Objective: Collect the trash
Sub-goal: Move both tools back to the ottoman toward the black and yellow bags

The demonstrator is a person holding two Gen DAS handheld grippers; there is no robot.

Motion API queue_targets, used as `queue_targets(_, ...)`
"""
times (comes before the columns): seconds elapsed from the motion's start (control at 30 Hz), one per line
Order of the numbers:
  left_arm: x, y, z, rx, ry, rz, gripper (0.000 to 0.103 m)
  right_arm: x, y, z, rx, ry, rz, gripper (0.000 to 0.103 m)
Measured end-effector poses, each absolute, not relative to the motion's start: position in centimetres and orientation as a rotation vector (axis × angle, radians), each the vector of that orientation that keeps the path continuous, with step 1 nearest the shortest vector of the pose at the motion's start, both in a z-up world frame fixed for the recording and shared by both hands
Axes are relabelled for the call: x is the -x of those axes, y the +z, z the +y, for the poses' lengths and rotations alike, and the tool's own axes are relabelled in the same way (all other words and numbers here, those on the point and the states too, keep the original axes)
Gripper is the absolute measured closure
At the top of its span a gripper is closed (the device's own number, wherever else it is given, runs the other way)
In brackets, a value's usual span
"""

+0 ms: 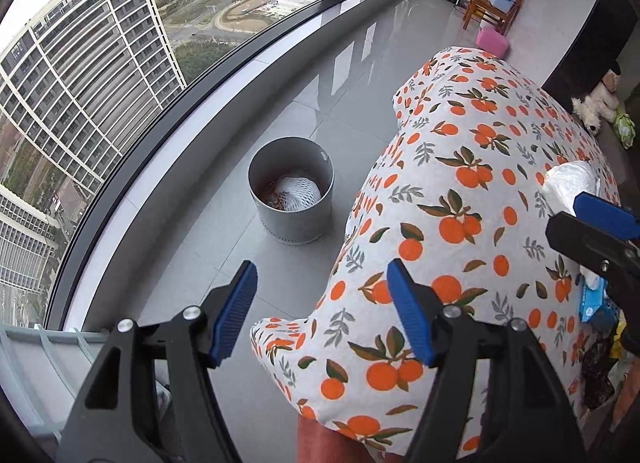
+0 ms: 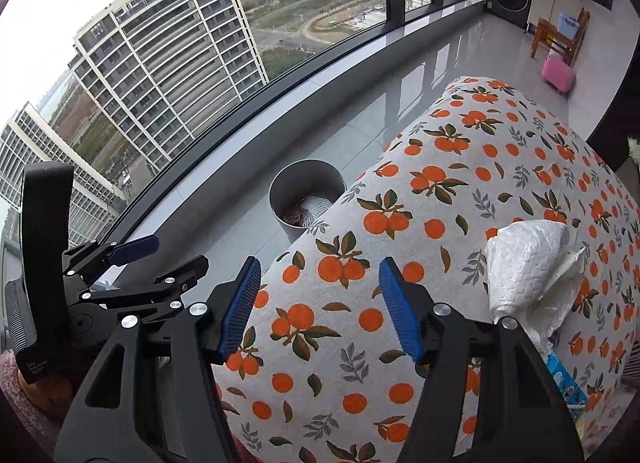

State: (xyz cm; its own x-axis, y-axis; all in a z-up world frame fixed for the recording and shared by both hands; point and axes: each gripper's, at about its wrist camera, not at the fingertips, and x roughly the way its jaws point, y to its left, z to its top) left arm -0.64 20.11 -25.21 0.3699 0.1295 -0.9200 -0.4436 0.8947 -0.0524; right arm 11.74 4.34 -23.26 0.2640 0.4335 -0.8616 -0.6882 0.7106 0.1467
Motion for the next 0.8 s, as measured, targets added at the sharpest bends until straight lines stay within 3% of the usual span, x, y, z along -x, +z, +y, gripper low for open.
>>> queue_targets(0.43,4.9,-21.4,-5.5,0.303,0.131,1.180,0.034,-3.9,-20.5,-20.3,0.362,0.619,1.057,0.044)
queue_targets(0.8,3.6,-23.1,-16.8,0.264,0.023,1.203,0.034,-5.6,-23.3,-30.6,0.339,0.522,1.052,0.043)
